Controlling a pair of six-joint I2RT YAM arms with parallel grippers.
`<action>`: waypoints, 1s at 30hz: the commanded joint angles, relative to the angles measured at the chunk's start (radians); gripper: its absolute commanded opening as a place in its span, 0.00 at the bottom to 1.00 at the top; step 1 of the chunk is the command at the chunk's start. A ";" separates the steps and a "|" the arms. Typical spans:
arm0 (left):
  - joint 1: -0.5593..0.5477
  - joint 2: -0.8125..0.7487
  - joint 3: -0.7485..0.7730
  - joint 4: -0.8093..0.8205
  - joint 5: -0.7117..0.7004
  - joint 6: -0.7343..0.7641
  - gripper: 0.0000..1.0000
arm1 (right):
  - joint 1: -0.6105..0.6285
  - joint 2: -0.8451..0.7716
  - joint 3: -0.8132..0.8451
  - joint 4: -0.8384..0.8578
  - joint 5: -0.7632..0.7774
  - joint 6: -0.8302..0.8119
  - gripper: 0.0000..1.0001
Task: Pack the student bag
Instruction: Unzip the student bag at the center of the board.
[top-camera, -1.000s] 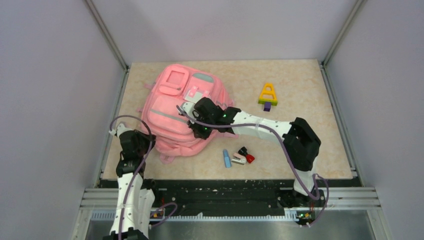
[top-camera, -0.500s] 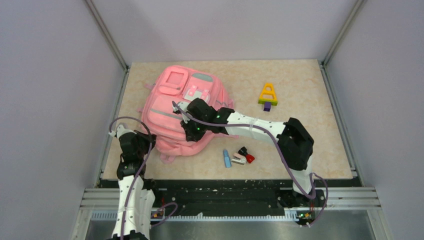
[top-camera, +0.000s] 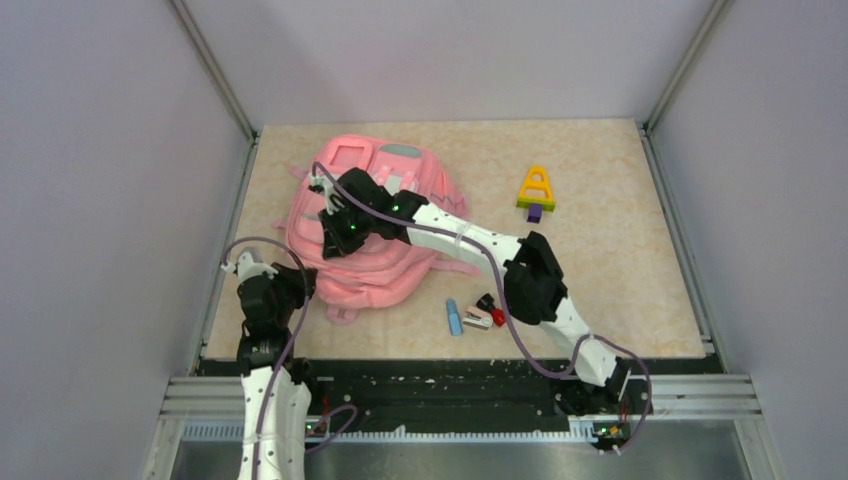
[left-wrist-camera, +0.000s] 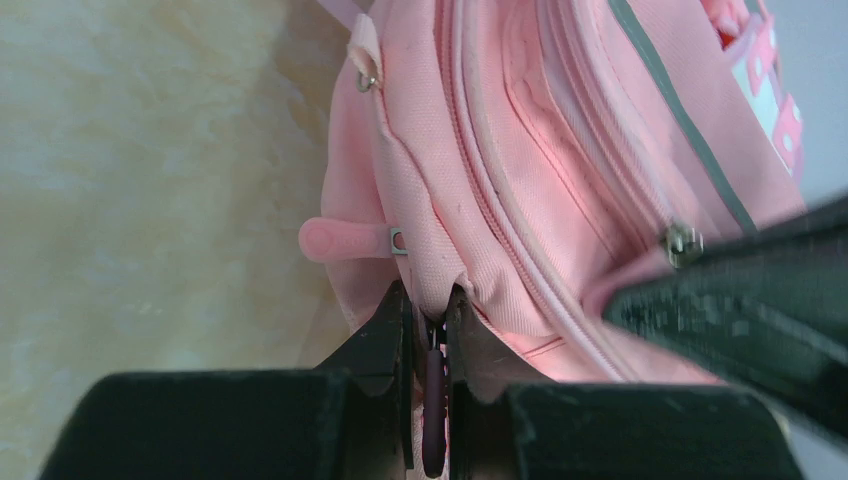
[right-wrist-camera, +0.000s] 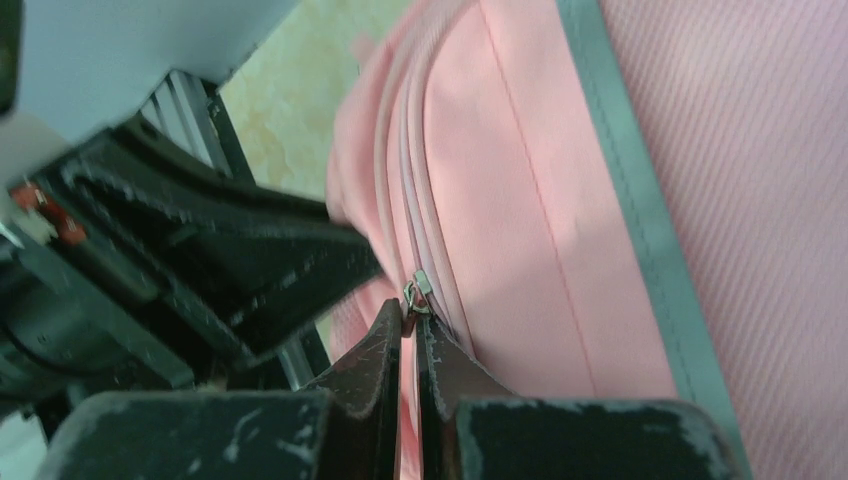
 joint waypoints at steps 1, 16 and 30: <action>-0.006 -0.043 -0.008 0.203 0.194 0.003 0.00 | -0.057 0.131 0.244 0.063 -0.011 0.033 0.00; -0.067 0.012 -0.018 0.364 0.458 0.041 0.00 | -0.101 0.219 0.279 0.364 -0.093 0.160 0.00; -0.173 0.045 0.096 0.158 0.196 0.103 0.00 | -0.102 0.071 0.152 0.330 -0.096 0.089 0.42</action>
